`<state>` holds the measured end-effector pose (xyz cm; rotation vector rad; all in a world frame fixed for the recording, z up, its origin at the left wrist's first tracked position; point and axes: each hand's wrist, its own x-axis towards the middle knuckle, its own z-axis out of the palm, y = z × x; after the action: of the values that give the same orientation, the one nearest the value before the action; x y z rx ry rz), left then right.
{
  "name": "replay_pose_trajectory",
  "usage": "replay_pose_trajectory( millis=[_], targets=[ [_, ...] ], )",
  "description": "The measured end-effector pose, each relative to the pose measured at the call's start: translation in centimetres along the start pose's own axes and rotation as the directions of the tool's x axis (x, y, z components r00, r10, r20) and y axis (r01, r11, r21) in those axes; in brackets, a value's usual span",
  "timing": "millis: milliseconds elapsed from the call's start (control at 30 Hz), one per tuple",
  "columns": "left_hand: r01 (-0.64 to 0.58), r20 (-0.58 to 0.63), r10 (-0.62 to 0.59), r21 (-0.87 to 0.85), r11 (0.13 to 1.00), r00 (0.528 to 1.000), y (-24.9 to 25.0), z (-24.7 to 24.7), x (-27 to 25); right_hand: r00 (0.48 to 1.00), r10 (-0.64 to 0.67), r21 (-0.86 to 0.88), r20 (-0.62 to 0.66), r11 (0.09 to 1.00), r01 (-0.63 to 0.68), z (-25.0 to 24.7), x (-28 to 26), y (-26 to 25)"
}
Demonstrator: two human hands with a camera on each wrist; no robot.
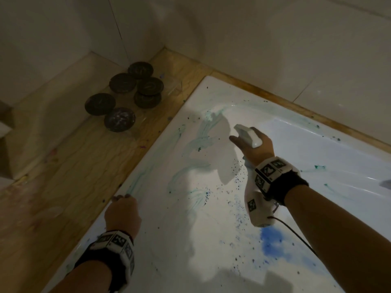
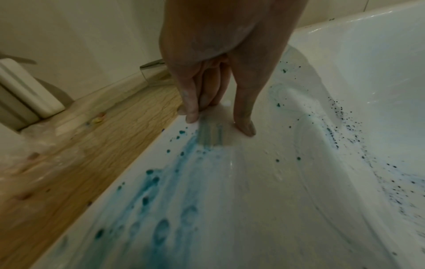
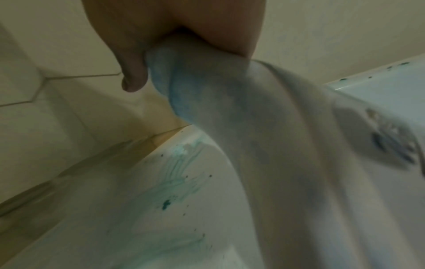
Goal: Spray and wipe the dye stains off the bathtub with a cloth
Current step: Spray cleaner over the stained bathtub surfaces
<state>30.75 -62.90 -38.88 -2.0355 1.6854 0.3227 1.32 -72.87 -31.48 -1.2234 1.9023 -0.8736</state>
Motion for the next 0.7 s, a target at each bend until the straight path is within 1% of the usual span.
replay_pose_trajectory(
  millis=[67, 167, 233, 300, 333, 400, 467, 533, 600, 667, 700],
  targets=[
    [-0.001, 0.0, 0.001, 0.001, 1.0, 1.0, 0.0, 0.1, 0.1, 1.0, 0.024, 0.034, 0.001, 0.999, -0.024, 0.4, -0.7, 0.6],
    [0.0, 0.019, 0.0, -0.005, 1.0, 1.0, -0.2, 0.2, 0.3, 0.994, 0.105, 0.108, -0.015, 0.989, -0.103, 0.7, -1.5, 1.7],
    [-0.012, 0.036, 0.012, -0.011, 1.0, 0.999, -0.3, 0.4, 0.6, 0.997, 0.068, 0.12, -0.03, 0.991, -0.064, 0.9, -2.2, 2.4],
    [-0.023, 0.051, 0.024, -0.017, 1.0, 0.998, -0.3, 0.4, 0.8, 1.0, -0.024, 0.088, -0.008, 0.996, 0.025, 0.9, -3.1, 2.8],
    [-0.027, 0.059, 0.027, -0.014, 1.0, 0.998, -0.3, 0.4, 0.9, 0.999, -0.049, 0.076, 0.011, 0.996, 0.048, 0.9, -3.5, 3.1],
    [-0.023, 0.061, 0.023, -0.004, 1.0, 0.998, -0.2, 0.3, 0.7, 0.999, -0.018, 0.13, 0.038, 0.991, 0.013, 1.1, -4.3, 3.3],
    [-0.028, 0.047, 0.027, 0.02, 0.999, 0.999, -0.1, 0.1, 0.4, 1.0, 0.003, 0.207, 0.014, 0.978, -0.006, 1.3, -5.1, 3.7],
    [-0.042, 0.021, 0.041, 0.051, 0.998, 0.999, -0.1, 0.0, 0.2, 1.0, -0.017, 0.21, -0.023, 0.977, 0.022, 1.5, -5.6, 4.1],
    [-0.044, 0.0, 0.044, 0.043, 0.998, 0.999, -0.1, -0.2, 0.1, 0.997, -0.014, 0.222, -0.07, 0.974, 0.03, 1.6, -6.0, 3.8],
    [-0.035, -0.011, 0.035, 0.023, 0.999, 0.999, -0.2, -0.3, -0.2, 0.994, 0.02, 0.223, -0.103, 0.975, 0.004, 1.7, -6.2, 3.9],
    [-0.034, -0.016, 0.034, 0.021, 0.999, 0.999, -0.3, -0.3, -0.5, 0.994, 0.05, 0.206, -0.101, 0.978, -0.029, 1.8, -6.3, 4.0]
  ],
)
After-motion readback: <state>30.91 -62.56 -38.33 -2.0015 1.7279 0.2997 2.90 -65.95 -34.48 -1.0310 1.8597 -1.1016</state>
